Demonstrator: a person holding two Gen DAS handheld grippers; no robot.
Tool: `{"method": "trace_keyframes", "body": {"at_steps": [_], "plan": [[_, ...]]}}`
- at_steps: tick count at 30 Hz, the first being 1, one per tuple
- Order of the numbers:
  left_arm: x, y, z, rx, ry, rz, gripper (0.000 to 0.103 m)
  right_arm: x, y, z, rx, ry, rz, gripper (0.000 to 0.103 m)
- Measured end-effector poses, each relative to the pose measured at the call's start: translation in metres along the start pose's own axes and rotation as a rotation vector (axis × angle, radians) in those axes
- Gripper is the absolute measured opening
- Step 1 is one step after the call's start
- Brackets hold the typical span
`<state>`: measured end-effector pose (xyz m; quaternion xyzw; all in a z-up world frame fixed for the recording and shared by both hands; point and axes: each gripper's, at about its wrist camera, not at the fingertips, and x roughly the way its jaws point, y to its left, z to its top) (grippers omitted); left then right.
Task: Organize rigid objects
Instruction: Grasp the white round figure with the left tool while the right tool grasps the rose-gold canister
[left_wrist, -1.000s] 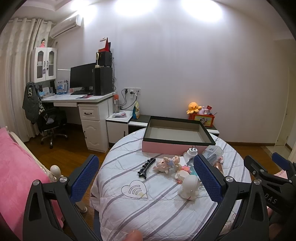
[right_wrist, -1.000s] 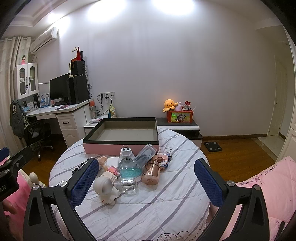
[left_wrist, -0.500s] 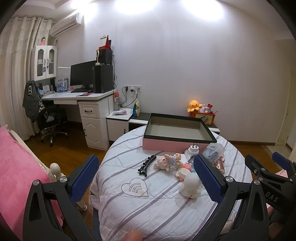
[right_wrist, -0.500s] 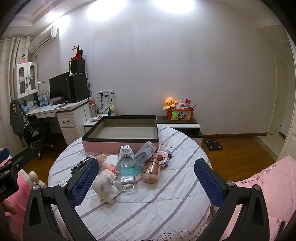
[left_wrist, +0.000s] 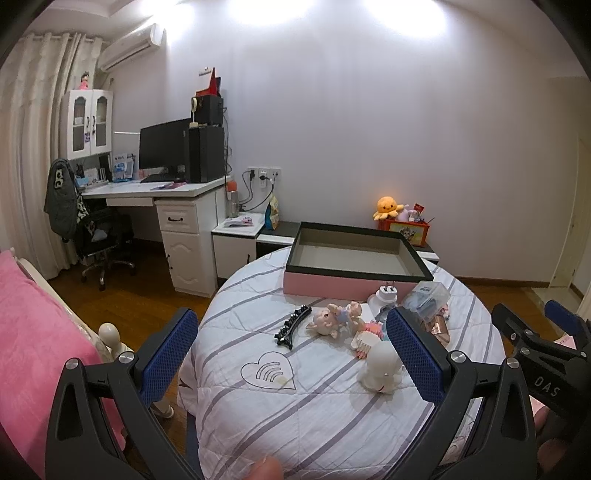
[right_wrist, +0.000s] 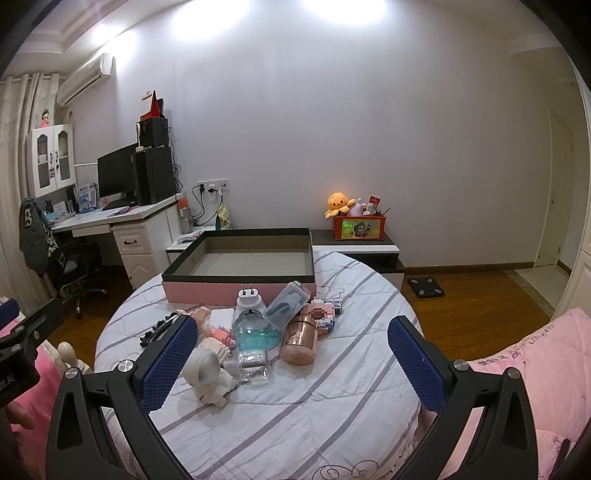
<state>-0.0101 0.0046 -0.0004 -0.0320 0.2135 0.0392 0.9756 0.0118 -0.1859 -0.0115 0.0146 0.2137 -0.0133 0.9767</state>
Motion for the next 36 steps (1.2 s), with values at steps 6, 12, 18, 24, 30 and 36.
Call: {"method": "trace_keyframes", "body": {"at_steps": [6,12,18,24,30,36], "plan": [[0.017,0.000,-0.009,-0.001,0.046,-0.002,0.103,0.013,-0.002,-0.005,0.002,0.035,0.011,0.103],[0.048,-0.001,-0.028,0.000,0.133,0.000,0.103,0.039,-0.004,-0.019,-0.006,0.103,0.041,0.103],[0.081,-0.003,-0.052,-0.003,0.227,-0.009,0.103,0.076,0.001,-0.037,-0.023,0.203,0.096,0.103],[0.099,-0.015,-0.064,0.003,0.276,-0.064,0.103,0.109,-0.015,-0.050,0.008,0.273,0.075,0.103],[0.114,-0.039,-0.073,0.021,0.314,-0.127,0.103,0.133,-0.033,-0.055,0.035,0.332,0.090,0.103],[0.128,-0.062,-0.072,0.037,0.325,-0.168,0.103,0.146,-0.036,-0.061,0.031,0.357,0.103,0.103]]}}
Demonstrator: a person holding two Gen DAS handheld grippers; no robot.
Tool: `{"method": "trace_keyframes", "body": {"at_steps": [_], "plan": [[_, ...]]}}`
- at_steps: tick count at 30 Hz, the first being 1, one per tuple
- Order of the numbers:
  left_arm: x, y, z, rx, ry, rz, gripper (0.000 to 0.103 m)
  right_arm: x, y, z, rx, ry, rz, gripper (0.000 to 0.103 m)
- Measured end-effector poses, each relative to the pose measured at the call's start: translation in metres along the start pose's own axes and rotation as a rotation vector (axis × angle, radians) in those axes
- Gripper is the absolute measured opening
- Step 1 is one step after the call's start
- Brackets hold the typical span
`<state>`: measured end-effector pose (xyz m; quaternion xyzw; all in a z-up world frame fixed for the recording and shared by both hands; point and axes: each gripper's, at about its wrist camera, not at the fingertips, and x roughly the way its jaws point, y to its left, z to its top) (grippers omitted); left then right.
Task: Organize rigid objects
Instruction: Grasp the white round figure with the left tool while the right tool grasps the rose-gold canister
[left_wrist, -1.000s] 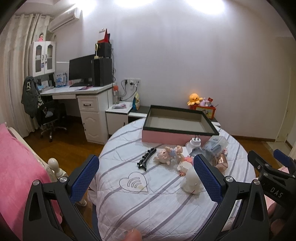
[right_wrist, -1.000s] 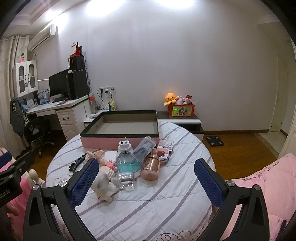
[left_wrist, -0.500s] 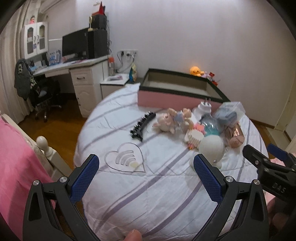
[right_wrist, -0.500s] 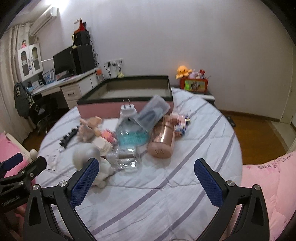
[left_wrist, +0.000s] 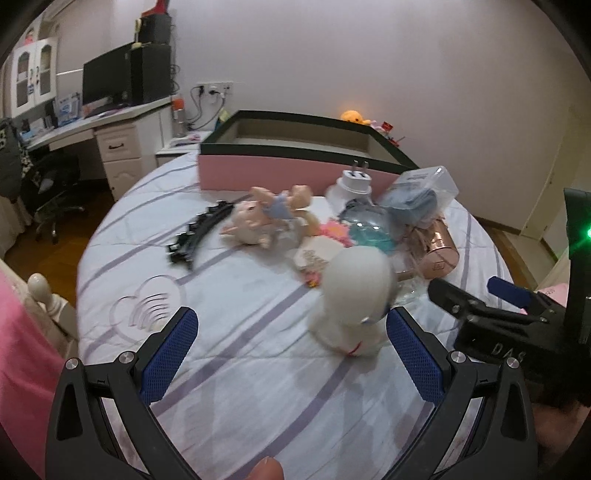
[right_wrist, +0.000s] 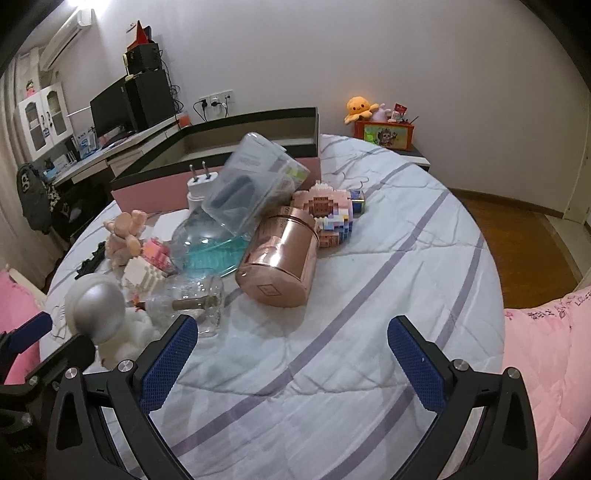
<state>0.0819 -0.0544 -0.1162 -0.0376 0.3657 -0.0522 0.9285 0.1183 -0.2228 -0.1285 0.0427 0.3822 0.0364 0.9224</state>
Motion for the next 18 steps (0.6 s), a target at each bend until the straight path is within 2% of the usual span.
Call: {"method": "trace_keyframes", "body": {"at_steps": [8,11,13,15,16,18], "plan": [[0.032,-0.008,0.009,-0.011,0.036,-0.006,0.102,0.015,-0.009,0.018,0.030,-0.008,0.010,0.098],[0.036,-0.005,0.013,-0.029,0.038,-0.036,0.094,0.023,-0.008,0.026,0.025,-0.003,0.017,0.095],[0.037,-0.005,0.015,-0.025,0.032,-0.037,0.090,0.033,-0.007,0.032,0.025,0.015,0.016,0.089],[0.038,-0.003,0.018,-0.032,0.037,-0.072,0.077,0.042,-0.006,0.035,0.023,0.043,0.028,0.075],[0.038,-0.002,0.019,-0.034,0.038,-0.092,0.072,0.045,-0.006,0.035,0.019,0.050,0.034,0.073],[0.037,-0.003,0.021,-0.022,0.035,-0.118,0.051,0.047,-0.003,0.036,-0.002,0.053,0.037,0.060]]}}
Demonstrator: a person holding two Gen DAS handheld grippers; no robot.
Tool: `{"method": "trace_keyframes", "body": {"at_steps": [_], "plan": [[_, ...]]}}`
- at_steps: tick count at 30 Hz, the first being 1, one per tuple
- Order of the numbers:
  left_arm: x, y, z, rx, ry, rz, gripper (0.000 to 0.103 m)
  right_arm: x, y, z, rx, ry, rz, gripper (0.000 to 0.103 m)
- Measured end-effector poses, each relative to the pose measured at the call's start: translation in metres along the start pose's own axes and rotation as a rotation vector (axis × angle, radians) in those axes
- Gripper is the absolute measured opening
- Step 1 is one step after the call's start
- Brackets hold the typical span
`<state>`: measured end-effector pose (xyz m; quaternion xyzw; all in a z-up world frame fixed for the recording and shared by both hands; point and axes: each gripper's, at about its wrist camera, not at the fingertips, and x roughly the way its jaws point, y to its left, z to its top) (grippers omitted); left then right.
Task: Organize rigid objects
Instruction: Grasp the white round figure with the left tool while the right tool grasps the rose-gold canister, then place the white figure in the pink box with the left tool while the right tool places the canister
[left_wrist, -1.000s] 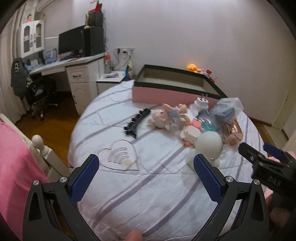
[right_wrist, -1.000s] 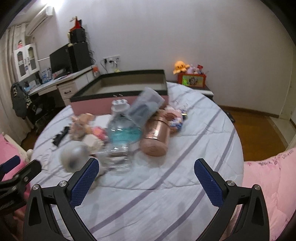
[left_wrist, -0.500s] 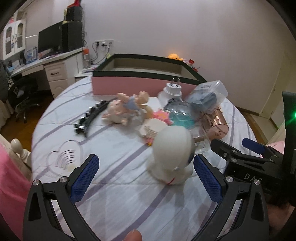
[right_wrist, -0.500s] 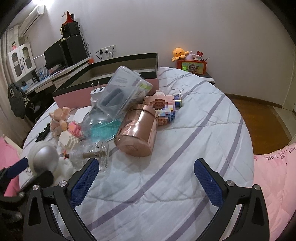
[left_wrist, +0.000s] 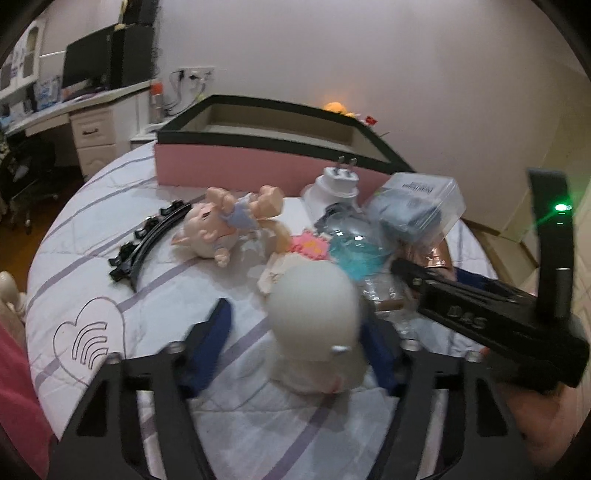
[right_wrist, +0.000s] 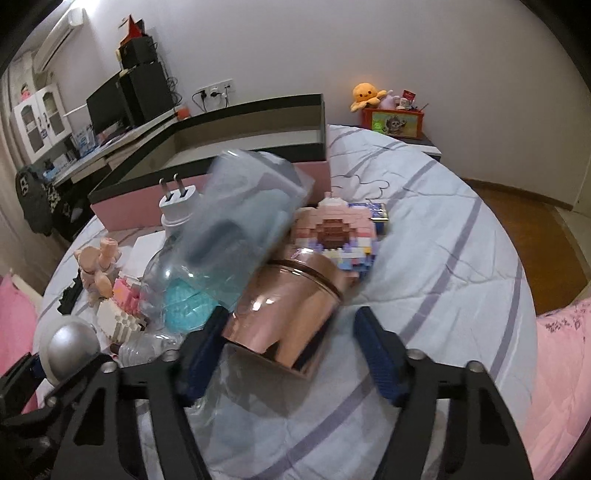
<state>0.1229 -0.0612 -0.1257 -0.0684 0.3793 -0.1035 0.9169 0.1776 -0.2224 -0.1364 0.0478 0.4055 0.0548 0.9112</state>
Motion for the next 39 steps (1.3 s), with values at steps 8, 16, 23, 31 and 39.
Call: {"method": "trace_keyframes", "body": {"at_steps": [8,16,23,31,39], "plan": [[-0.014,0.003,-0.001,0.017,-0.012,-0.019,0.045,-0.019,-0.003,-0.013,-0.018,-0.004,0.053,0.058],[-0.041,0.017,0.000,0.014,-0.068,0.024,0.045,-0.056,0.000,-0.022,-0.021,-0.032,0.134,0.058],[-0.059,0.026,0.035,0.031,-0.143,0.037,0.045,-0.085,0.022,0.009,-0.082,-0.113,0.191,0.058],[-0.028,0.029,0.122,0.077,-0.195,0.068,0.045,-0.044,0.038,0.091,-0.131,-0.138,0.178,0.059],[0.070,0.036,0.185,0.070,-0.069,0.109,0.045,0.039,0.029,0.138,-0.085,0.000,0.144,0.059]]}}
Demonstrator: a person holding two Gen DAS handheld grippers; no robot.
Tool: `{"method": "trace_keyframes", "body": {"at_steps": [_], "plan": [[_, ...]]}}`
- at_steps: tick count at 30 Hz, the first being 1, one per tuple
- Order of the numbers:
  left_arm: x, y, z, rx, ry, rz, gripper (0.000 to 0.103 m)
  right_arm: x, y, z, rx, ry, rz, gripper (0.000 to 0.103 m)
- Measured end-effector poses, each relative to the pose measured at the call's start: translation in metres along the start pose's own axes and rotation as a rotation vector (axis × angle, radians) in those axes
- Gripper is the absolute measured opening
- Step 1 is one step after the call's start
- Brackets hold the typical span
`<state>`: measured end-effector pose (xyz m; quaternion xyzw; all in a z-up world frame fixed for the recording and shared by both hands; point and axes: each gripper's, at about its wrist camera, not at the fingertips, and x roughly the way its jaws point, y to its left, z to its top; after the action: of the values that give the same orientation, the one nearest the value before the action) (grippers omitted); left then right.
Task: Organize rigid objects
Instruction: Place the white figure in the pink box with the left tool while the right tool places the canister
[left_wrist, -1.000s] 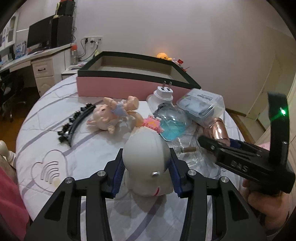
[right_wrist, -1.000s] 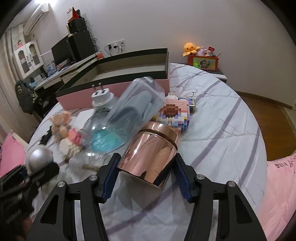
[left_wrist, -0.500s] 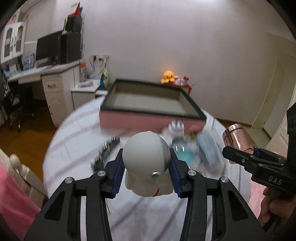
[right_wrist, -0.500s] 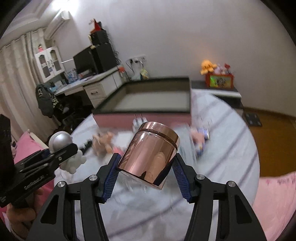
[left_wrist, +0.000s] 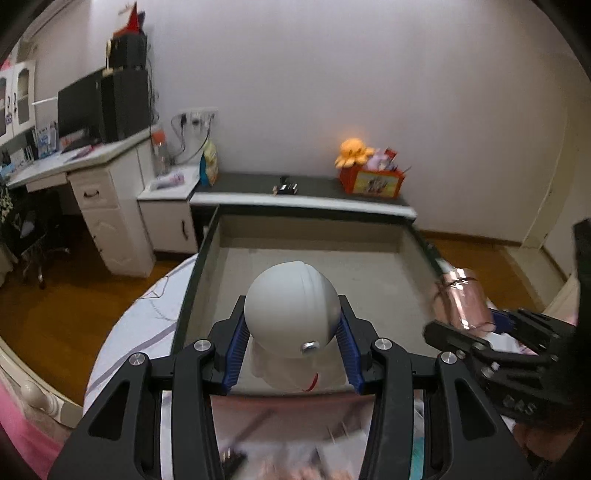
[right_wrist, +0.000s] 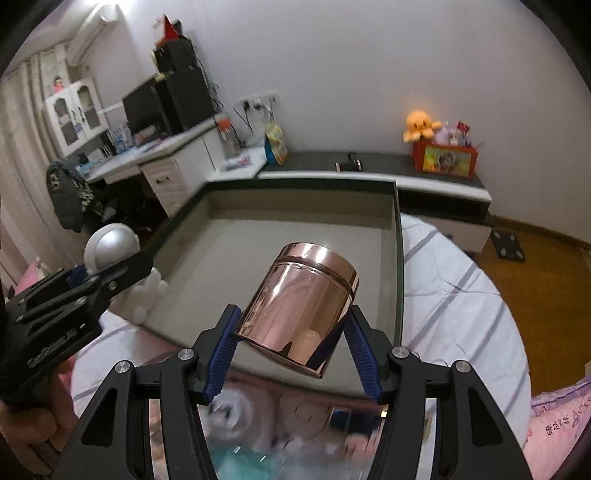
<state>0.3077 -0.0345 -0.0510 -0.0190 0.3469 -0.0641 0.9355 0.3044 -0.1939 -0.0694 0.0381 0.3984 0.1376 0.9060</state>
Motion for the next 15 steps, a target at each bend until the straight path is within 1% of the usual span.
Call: {"method": "trace_keyframes", "body": {"at_steps": [2,4,6,7,8,9,11,13,15], "plan": [[0.025,0.001,0.003,-0.006,0.055,-0.004,0.045,0.011,-0.004,0.002,0.008,0.035,-0.003,0.059],[0.042,0.000,0.002,0.001,0.104,-0.001,0.046,0.018,-0.004,0.001,-0.002,0.061,-0.011,0.059],[0.048,-0.001,-0.001,0.000,0.121,-0.003,0.047,0.019,-0.003,0.001,0.002,0.066,-0.022,0.061],[0.048,0.000,-0.003,0.000,0.120,0.004,0.052,0.018,-0.004,0.000,0.002,0.065,-0.025,0.064],[0.048,0.001,-0.003,-0.007,0.119,0.012,0.066,0.017,-0.003,0.000,0.003,0.064,-0.020,0.075],[0.046,0.001,-0.004,-0.013,0.115,0.015,0.084,0.017,-0.003,-0.001,0.005,0.063,-0.017,0.083],[0.038,0.001,-0.005,-0.018,0.088,0.032,0.097,0.016,-0.002,-0.002,0.000,0.066,-0.034,0.083],[0.029,0.000,-0.006,-0.004,0.068,0.044,0.100,0.013,-0.002,-0.002,0.007,0.067,-0.031,0.083],[0.015,0.003,-0.008,-0.004,0.059,0.050,0.101,0.001,-0.004,-0.002,0.027,0.037,-0.020,0.084]]}}
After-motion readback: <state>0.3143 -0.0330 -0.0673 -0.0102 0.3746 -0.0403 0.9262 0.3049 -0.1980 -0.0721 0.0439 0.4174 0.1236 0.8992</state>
